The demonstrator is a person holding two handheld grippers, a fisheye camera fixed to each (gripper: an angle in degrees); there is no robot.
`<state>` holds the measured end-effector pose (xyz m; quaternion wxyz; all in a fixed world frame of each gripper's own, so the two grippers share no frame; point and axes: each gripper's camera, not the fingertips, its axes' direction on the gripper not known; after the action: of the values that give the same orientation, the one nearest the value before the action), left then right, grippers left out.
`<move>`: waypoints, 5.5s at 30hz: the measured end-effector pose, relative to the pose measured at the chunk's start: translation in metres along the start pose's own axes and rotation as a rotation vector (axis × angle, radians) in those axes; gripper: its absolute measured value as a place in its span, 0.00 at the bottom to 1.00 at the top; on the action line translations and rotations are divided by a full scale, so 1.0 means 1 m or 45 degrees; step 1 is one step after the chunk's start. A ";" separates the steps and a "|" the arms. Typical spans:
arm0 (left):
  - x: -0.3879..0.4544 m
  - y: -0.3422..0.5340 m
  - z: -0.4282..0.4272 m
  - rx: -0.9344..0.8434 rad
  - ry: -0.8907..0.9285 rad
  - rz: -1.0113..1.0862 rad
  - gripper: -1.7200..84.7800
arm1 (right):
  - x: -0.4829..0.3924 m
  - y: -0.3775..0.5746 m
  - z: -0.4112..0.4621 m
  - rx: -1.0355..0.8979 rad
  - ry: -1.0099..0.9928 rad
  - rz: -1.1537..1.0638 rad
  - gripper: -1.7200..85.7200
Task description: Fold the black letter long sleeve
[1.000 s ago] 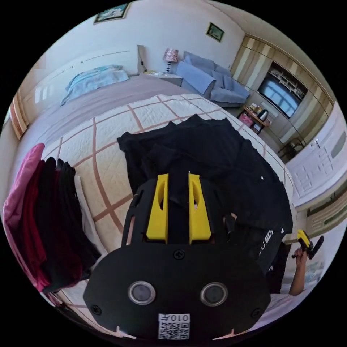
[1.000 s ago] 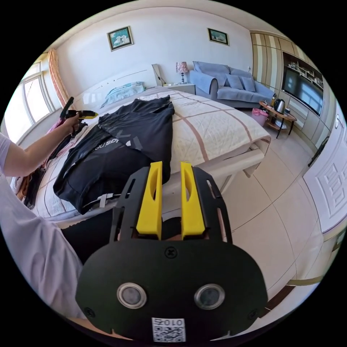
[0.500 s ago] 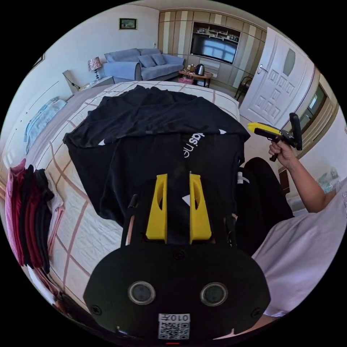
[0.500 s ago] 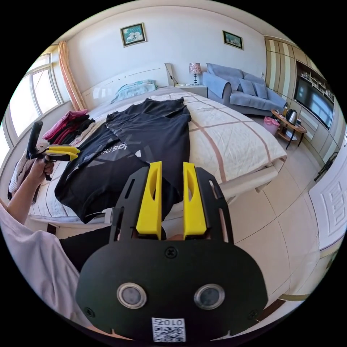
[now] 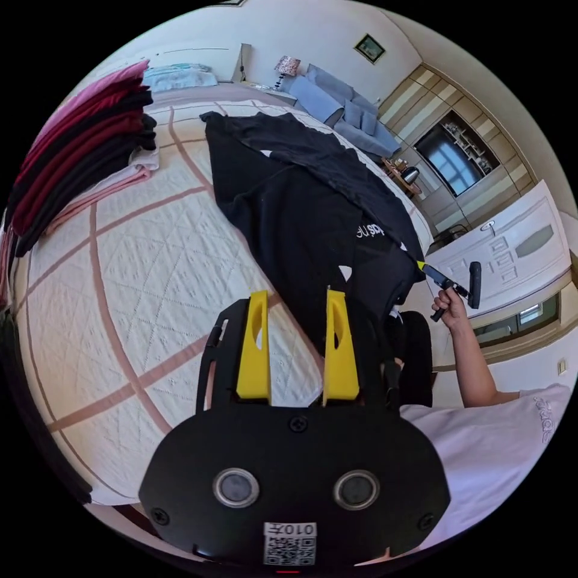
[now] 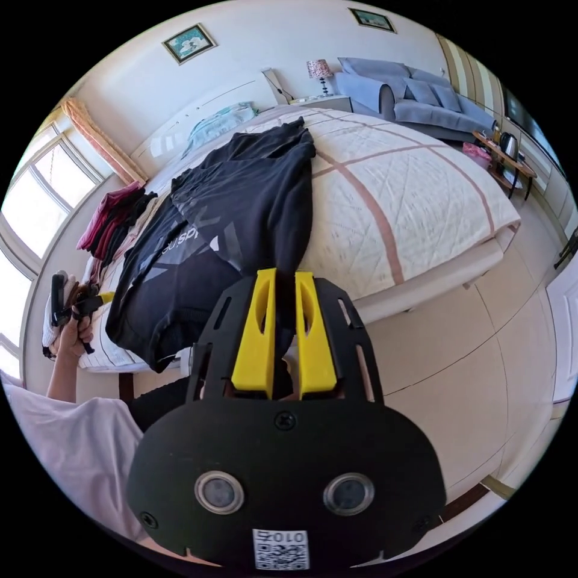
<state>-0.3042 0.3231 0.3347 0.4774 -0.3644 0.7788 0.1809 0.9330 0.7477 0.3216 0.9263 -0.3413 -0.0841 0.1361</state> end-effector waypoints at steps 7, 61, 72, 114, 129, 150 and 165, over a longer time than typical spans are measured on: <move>-0.007 0.018 0.023 0.012 0.066 -0.030 0.16 | 0.034 -0.028 -0.023 -0.055 -0.034 0.016 0.05; 0.198 0.090 0.120 -0.003 -0.445 1.484 0.03 | -0.007 -0.168 -0.112 -0.408 -0.522 -0.388 0.06; 0.036 -0.177 0.068 -0.273 0.551 0.474 0.03 | -0.001 -0.263 -0.074 -0.407 -0.484 -0.191 0.06; 0.075 -0.069 -0.056 0.171 0.483 0.936 0.03 | -0.092 -0.102 -0.168 0.106 -0.348 -0.845 0.07; 0.179 0.074 -0.181 0.103 0.077 1.220 0.03 | -0.146 0.034 -0.265 0.244 -0.317 -1.154 0.08; 0.110 -0.203 -0.168 -0.034 0.296 0.902 0.04 | -0.150 -0.219 -0.207 0.160 -0.263 -1.055 0.07; 0.046 -0.249 -0.035 -0.014 -0.220 0.345 0.11 | -0.033 -0.307 -0.080 -0.046 -0.156 -0.391 0.16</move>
<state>-0.1539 0.1162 0.3280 0.5118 -0.2418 0.7759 0.2787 0.9812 0.4649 0.4602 0.9230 -0.3322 -0.1940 0.0118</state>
